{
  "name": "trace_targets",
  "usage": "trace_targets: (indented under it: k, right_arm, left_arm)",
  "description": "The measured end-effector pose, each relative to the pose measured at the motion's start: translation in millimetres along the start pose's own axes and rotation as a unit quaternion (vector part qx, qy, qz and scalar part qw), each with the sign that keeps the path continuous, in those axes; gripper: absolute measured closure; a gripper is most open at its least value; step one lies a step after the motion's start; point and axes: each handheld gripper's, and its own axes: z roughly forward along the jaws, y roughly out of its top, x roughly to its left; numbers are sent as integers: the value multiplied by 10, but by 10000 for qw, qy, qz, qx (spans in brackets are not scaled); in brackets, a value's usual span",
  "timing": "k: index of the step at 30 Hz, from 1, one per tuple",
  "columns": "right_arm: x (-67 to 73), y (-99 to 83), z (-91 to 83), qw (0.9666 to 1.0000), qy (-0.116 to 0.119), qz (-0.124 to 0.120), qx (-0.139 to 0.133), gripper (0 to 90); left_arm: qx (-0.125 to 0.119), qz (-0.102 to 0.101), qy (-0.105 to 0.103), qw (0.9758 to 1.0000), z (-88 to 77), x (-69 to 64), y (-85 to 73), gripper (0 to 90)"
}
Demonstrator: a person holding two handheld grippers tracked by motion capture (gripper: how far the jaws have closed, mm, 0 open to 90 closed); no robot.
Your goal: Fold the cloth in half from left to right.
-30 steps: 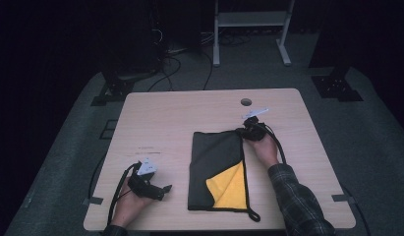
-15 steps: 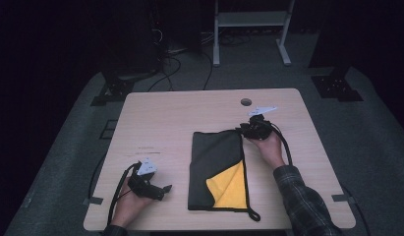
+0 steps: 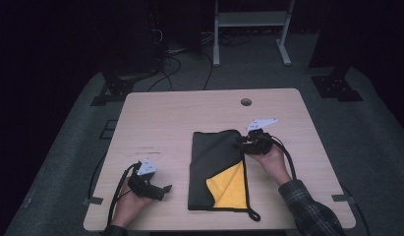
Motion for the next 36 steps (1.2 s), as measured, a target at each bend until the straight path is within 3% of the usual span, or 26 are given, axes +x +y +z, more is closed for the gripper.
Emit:
trace_targets:
  k: [14, 24, 31, 36]
  right_arm:
    - [645, -54, -43, 9962, 758, -423, 38, 591]
    - [1028, -69, 235, 9912, 1098, -679, 290, 490]
    - [1126, -96, 429, 9882, 1187, -800, 542, 490]
    - [1175, -174, 524, 9865, 1093, -915, 808, 536]
  left_arm:
    - [0, 0, -1, 10000, 0, 0, 0, 0]
    - [1, -1, -1, 10000, 0, 0, 0, 0]
    - [-2, -1, -1, 10000, 0, 0, 0, 0]
    - [0, 2, 0, 10000, 0, 0, 0, 0]
